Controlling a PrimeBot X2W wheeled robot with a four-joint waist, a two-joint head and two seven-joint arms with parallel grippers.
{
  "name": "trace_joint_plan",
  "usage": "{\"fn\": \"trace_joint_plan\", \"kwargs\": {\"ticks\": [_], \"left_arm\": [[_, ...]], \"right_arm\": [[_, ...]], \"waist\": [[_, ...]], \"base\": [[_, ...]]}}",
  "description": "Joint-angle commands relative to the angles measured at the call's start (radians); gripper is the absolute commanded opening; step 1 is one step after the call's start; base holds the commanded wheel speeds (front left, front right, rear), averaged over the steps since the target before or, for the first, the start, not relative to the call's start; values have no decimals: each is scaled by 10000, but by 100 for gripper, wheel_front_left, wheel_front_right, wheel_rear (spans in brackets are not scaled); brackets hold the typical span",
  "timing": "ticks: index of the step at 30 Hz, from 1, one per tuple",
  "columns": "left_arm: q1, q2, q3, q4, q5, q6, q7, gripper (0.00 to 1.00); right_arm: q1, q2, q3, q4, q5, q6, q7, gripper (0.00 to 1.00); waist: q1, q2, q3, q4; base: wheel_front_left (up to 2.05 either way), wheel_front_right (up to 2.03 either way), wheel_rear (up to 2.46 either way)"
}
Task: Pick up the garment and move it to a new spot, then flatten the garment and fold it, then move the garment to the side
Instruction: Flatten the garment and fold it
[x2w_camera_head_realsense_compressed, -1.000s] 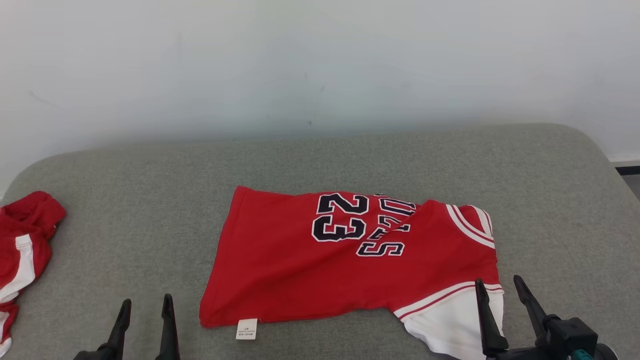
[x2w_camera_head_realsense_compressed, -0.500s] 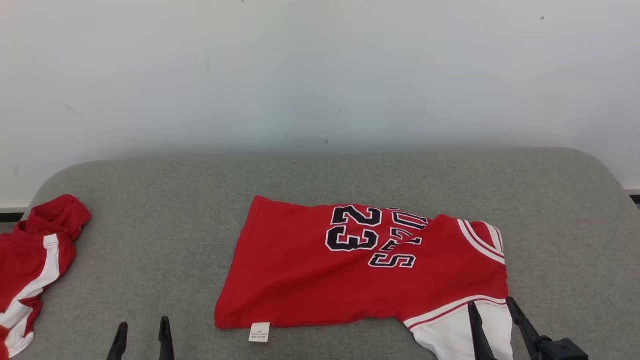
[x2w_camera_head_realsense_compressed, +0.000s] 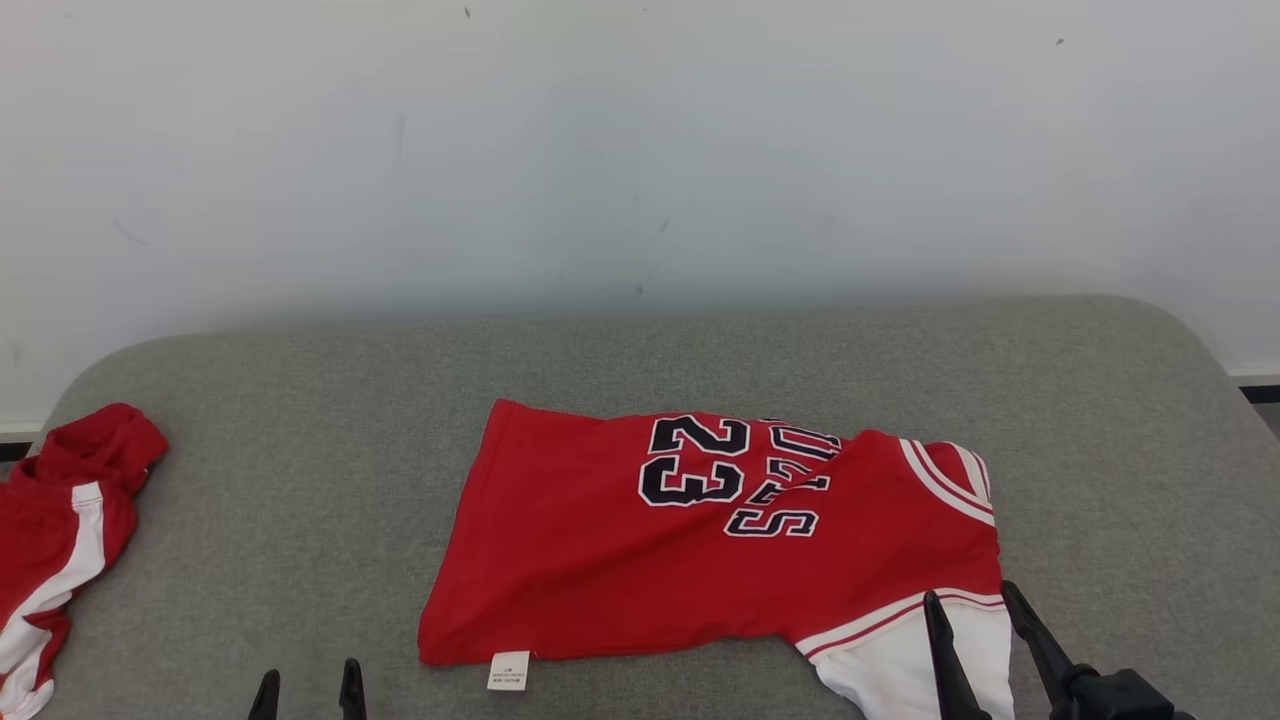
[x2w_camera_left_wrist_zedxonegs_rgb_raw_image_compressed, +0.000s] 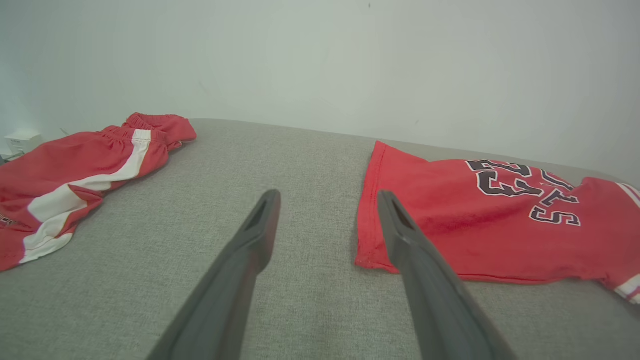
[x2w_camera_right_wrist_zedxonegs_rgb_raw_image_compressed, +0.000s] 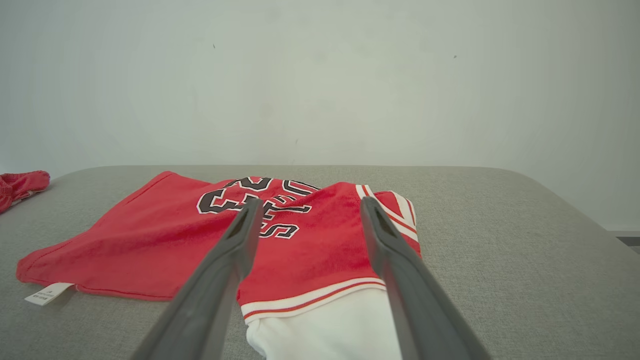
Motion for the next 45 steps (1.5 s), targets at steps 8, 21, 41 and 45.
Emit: {"fn": "trace_joint_plan", "kwargs": {"ticks": [8,21,41,45], "left_arm": [[-233,-3,-54,246,-48,-67,-7,100],[-630,30,-300,1119,198,-337,-7,100],[-3635,23,-846,5116,359,-238,-7,100],[-3937,28,-912,5666,392,-177,-7,100]], "right_arm": [[59,-10,55,-56,55,-24,104,100],[48,4,-354,422,174,-24,1003,100],[-1118,-375,-931,2854,168,-24,2407,100],[-1353,-309,-778,3308,238,-24,2558,100]], "waist": [[1,1,43,-61],[1,1,329,-170],[1,1,1934,-590],[1,1,2079,-553]], "base": [[0,0,0],[0,0,0],[0,0,0],[0,0,0]]}}
